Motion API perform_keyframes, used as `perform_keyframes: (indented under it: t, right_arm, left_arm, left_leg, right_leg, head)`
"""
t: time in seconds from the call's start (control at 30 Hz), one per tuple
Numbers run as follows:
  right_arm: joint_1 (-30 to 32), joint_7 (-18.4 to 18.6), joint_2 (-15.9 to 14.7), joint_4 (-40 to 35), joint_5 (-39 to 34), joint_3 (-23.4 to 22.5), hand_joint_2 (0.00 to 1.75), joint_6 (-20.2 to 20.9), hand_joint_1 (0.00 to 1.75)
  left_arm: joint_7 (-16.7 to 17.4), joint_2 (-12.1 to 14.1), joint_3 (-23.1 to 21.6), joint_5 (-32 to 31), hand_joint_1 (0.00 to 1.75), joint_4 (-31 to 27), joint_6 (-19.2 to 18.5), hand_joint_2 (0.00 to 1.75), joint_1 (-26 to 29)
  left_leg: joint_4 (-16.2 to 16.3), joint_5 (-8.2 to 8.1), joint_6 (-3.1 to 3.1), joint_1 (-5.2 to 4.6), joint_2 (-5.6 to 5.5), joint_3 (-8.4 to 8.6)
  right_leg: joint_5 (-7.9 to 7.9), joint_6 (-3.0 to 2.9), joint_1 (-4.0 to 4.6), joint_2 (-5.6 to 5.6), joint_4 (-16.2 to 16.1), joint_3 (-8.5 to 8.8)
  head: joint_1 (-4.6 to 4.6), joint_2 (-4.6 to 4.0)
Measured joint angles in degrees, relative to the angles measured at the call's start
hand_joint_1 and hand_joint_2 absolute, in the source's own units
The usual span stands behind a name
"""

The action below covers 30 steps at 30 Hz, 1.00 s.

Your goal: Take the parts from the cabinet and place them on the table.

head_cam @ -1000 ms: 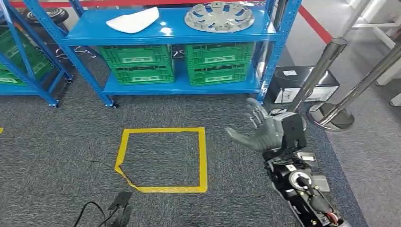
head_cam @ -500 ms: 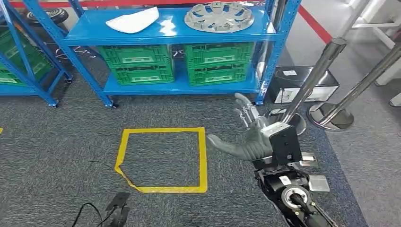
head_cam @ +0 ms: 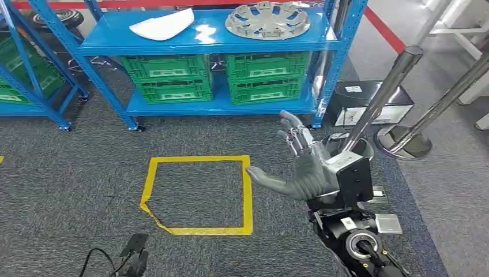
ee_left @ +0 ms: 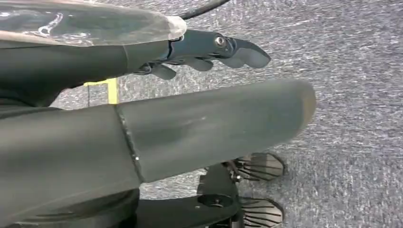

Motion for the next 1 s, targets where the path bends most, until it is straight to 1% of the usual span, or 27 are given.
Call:
perform_keyframes:
  t: [0.13,0.2,0.3,0.43,0.57,1.0]
  right_arm:
    - [-0.01,0.17,-0.26,-0.31,1.35,0.37,1.75,-3.69,0.00]
    - [-0.01,0.26,-0.35,-0.28,2.06,0.37,1.75,-5.16,0.00]
    - [-0.08,0.55,-1.12,-0.24,2.84,0.20,1.75,-7.43,0.00]
    - [0.15,1.29,-3.01,-0.06,2.84,-1.66,1.75,-9.44,0.00]
    - [0.41,1.40,-4.13,0.04,2.27,-2.82,1.75,-9.51,0.00]
    - [0.72,1.36,-5.20,0.09,2.12,-4.55,1.75,-10.10,0.00]
  left_arm:
    - [1.20,0.37,-0.18,-0.63,0.00,0.02,-0.83,0.00,0.01]
    - [1.20,0.59,-0.22,-0.41,0.00,0.02,-0.94,0.00,0.04]
    - [0.66,0.90,-0.22,0.59,0.00,0.02,-0.50,0.00,0.45]
    - [-0.22,1.03,-0.22,1.86,0.00,0.02,-0.04,0.00,1.53]
    - [-0.28,1.05,-0.22,2.08,0.00,0.02,0.22,0.00,1.93]
    - [-0.35,1.03,-0.22,2.25,0.00,0.02,0.18,0.00,2.07]
  left_leg:
    - [0.00,0.00,0.00,0.00,0.00,0.00]
    - [0.00,0.00,0.00,0.00,0.00,0.00]
    - [0.00,0.00,0.00,0.00,0.00,0.00]
    - [0.00,0.00,0.00,0.00,0.00,0.00]
    - [0.01,0.00,0.00,-0.01,0.00,0.00]
    - [0.00,0.00,0.00,0.00,0.00,0.00]
  right_leg:
    - [0.00,0.00,0.00,0.01,0.00,0.00]
    - [0.00,0.00,0.00,0.00,0.00,0.00]
    - [0.00,0.00,0.00,0.01,0.00,0.00]
    - [0.00,0.00,-0.01,0.00,0.00,-0.02]
    - [0.00,0.00,-0.01,0.01,-0.01,-0.02]
    - [0.00,0.00,0.00,0.01,0.00,-0.02]
  head:
    - [0.02,0.00]
    - [0.04,0.00]
    - [-0.02,0.00]
    - [0.00,0.00]
    - [0.02,0.00]
    - [0.02,0.00]
